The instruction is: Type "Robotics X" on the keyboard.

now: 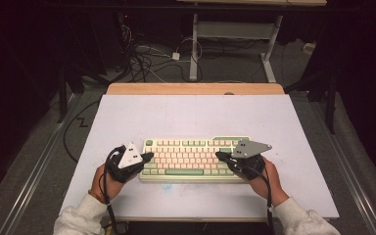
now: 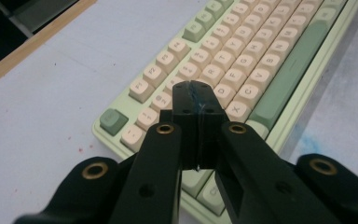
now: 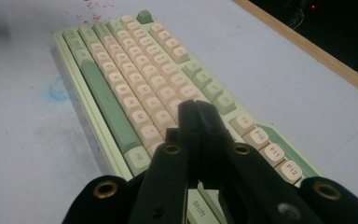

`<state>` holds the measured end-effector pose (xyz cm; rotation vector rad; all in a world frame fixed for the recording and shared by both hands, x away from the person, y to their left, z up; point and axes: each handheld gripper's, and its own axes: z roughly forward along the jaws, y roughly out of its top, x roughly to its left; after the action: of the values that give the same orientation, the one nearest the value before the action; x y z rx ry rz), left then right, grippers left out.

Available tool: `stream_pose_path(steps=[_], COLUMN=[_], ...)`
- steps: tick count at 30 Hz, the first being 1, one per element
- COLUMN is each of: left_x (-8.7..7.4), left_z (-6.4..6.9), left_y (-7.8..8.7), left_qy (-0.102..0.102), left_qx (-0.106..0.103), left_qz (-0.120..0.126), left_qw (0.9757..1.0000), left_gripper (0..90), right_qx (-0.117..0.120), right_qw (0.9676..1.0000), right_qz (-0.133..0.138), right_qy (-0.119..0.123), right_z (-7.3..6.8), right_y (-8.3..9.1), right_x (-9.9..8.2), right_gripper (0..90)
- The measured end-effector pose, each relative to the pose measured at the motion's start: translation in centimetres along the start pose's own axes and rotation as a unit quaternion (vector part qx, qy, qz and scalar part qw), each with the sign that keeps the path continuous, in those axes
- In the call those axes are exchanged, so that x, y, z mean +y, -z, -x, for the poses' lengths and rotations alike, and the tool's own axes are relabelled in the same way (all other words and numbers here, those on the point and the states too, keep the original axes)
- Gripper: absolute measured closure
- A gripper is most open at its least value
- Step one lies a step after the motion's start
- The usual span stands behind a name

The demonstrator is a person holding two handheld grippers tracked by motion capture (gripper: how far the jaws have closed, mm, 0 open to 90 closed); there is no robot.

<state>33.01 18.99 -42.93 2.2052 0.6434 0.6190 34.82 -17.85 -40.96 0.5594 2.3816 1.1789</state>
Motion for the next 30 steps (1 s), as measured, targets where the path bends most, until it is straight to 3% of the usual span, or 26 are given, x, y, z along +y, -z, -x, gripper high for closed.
stream_pose_path(steps=[8,12,30], left_x=[-0.9,-1.1,-1.4], left_z=[0.1,0.3,0.5], left_y=[0.5,0.3,0.1], left_qy=[0.014,0.01,0.009], left_qx=[-0.003,-0.003,-0.013], left_qz=[-0.001,-0.005,-0.008], left_qw=[0.9999,0.9999,0.9998], left_gripper=[87.3,87.3,87.3], right_qx=[0.002,0.004,0.019], right_qw=[1.0,0.9999,0.9964], right_qz=[-0.007,-0.012,-0.077], right_qy=[0.002,0.009,0.03], right_z=[0.2,0.1,-0.6], right_y=[-0.7,-1.5,-7.2], right_x=[0.5,0.9,2.2], right_gripper=[90.0,90.0,90.0])
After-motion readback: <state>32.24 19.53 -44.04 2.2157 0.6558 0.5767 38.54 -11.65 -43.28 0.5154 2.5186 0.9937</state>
